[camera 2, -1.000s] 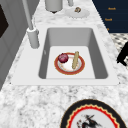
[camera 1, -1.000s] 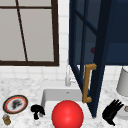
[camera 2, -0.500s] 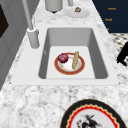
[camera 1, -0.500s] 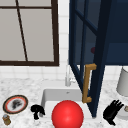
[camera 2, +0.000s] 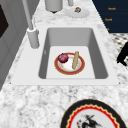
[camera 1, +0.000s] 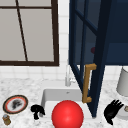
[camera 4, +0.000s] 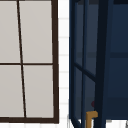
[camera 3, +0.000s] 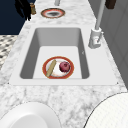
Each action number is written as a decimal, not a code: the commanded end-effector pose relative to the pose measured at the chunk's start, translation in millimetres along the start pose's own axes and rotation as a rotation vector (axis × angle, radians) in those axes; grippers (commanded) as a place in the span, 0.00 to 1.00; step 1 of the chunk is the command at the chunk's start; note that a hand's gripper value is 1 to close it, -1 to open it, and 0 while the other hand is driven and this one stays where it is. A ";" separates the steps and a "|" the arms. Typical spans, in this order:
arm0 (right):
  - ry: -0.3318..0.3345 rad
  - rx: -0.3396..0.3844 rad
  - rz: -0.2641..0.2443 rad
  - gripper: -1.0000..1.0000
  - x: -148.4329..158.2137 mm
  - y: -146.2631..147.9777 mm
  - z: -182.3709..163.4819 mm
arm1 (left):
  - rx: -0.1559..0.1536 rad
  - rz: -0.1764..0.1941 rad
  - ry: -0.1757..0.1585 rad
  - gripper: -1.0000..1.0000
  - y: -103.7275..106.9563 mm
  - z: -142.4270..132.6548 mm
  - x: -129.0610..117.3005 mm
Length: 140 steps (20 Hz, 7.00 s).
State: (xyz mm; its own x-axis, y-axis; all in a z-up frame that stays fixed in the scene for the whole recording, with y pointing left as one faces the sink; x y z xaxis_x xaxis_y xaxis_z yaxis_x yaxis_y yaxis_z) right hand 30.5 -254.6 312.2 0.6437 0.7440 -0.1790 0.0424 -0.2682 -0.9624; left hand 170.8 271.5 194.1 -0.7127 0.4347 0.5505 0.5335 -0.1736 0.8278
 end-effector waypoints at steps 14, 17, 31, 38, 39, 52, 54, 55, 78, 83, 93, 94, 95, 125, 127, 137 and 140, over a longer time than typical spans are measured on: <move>-0.316 0.052 -0.091 0.00 18.1 4.5 -16.3 | 0.000 0.000 0.000 0.50 0.0 0.0 0.0; -0.312 0.059 -0.087 0.00 14.6 9.9 -14.8 | 0.000 0.000 0.000 0.50 0.0 0.0 0.0; -0.532 0.114 -0.100 0.00 25.9 24.7 -36.6 | 0.000 0.000 0.000 0.50 0.0 0.0 0.0; -0.671 0.075 -0.102 0.00 29.9 29.0 -43.5 | 0.000 0.000 0.000 0.50 0.0 0.0 0.0; -0.687 0.086 -0.105 0.00 29.1 28.6 -42.8 | 0.000 0.000 0.000 0.50 0.0 0.0 0.0; -0.783 0.110 -0.099 0.00 29.9 29.4 -46.4 | 0.000 0.000 0.000 0.50 0.0 0.0 0.0; -0.780 0.110 -0.099 0.00 29.8 29.3 -46.2 | 0.000 0.000 0.000 0.50 0.0 0.0 0.0; -0.780 0.108 -0.099 0.00 23.6 22.5 -44.8 | 0.000 0.000 0.000 0.50 0.0 0.0 0.0; -0.767 0.051 -0.120 0.00 -51.8 -115.0 -22.4 | 0.000 0.000 0.000 0.50 0.0 0.0 0.0; -0.764 0.007 -0.140 0.00 -71.2 -141.2 -19.7 | 0.000 0.000 0.000 0.50 0.0 0.0 0.0; -0.757 -0.058 -0.170 0.00 -94.6 -200.6 -18.8 | 0.000 0.000 0.000 0.50 0.0 0.0 0.0; -0.757 -0.063 -0.173 0.00 -98.0 -207.4 -19.6 | 0.000 0.000 0.000 0.50 0.0 0.0 0.0; -0.754 -0.067 -0.174 0.00 -100.1 -214.0 -20.2 | 0.000 0.000 0.000 0.50 0.0 0.0 0.0; -0.780 0.067 -0.148 0.00 -99.2 -390.9 -114.4 | 0.000 0.000 0.000 0.50 0.0 0.0 0.0; -0.781 0.086 -0.142 0.00 -93.7 -400.0 -126.3 | 0.000 0.000 0.000 0.50 0.0 0.0 0.0; -0.790 0.182 -0.106 0.00 -54.5 -433.5 -180.6 | 0.000 0.000 0.000 0.50 0.0 0.0 0.0; -0.788 0.190 -0.104 0.00 -38.0 -439.1 -198.4 | 0.000 0.000 0.000 0.50 0.0 0.0 0.0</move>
State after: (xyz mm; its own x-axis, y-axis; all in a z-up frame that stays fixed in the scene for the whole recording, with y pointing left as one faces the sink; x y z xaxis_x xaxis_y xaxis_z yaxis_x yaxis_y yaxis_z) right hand 117.8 -289.5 776.9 -0.0801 0.9899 -0.1166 -0.0592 -0.1215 -0.9908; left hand 170.8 271.5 194.1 -0.7127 0.4347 0.5505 0.5335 -0.1736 0.8278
